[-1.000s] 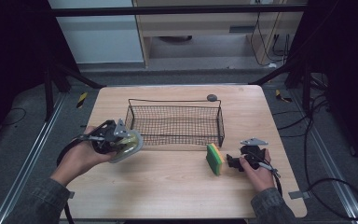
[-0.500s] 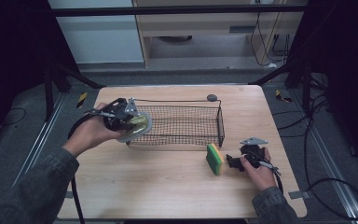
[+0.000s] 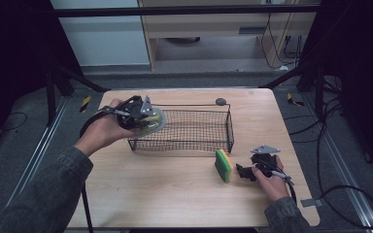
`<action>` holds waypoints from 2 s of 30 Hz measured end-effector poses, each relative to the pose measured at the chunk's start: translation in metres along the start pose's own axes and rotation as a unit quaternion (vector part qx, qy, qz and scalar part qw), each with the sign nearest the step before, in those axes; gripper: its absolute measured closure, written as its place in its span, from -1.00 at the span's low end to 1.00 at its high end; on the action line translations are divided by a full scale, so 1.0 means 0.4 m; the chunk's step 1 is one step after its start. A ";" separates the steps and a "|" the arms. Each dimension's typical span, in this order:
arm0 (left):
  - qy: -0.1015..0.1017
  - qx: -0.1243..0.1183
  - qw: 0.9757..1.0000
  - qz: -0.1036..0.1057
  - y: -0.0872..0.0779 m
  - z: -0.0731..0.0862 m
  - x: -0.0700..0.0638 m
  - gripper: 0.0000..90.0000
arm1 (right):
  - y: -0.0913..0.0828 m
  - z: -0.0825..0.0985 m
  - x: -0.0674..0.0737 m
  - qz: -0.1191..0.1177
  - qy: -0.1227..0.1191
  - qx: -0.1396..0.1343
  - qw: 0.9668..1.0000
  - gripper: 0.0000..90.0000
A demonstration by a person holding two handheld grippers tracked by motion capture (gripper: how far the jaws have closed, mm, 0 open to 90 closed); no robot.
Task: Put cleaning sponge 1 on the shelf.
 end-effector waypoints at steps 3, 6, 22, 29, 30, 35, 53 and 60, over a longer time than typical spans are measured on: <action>0.000 -0.003 1.000 -0.010 0.004 0.006 0.012 0.57 | -0.007 0.006 -0.001 0.004 0.002 -0.001 1.000 -0.98; 0.006 -0.004 1.000 -0.012 0.010 0.005 0.021 0.57 | -0.009 0.008 -0.002 0.006 0.001 -0.001 1.000 -0.98; 0.052 0.002 0.998 -0.021 0.094 -0.032 0.084 0.57 | -0.006 0.006 -0.002 0.008 0.001 -0.001 1.000 -0.98; 0.081 -0.002 0.997 -0.007 0.114 -0.060 0.077 0.57 | -0.006 0.006 -0.002 0.008 0.002 -0.001 1.000 -0.98; 0.083 -0.005 0.997 -0.008 0.114 -0.063 0.077 0.57 | -0.006 0.006 -0.001 0.008 0.002 -0.001 1.000 -0.98; 0.084 -0.007 0.996 -0.001 0.120 -0.064 0.074 0.57 | -0.006 0.006 -0.002 0.008 0.001 -0.001 1.000 -0.98; 0.094 0.006 0.995 0.026 0.156 -0.009 0.072 0.57 | -0.005 0.005 -0.002 0.008 0.002 -0.001 1.000 -0.98; 0.093 0.007 0.995 0.037 0.174 0.008 0.070 0.57 | -0.004 0.004 -0.001 0.008 0.001 -0.001 1.000 -0.98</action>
Point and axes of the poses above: each handheld gripper's, and its own axes: y roughly forward along the jaws, z roughly out of its underside, x roughly to its left, the point moved 9 cm from there along y, roughly forward along the jaws, and after that the axes turned 5 degrees about -x, right-handed, at the moved point
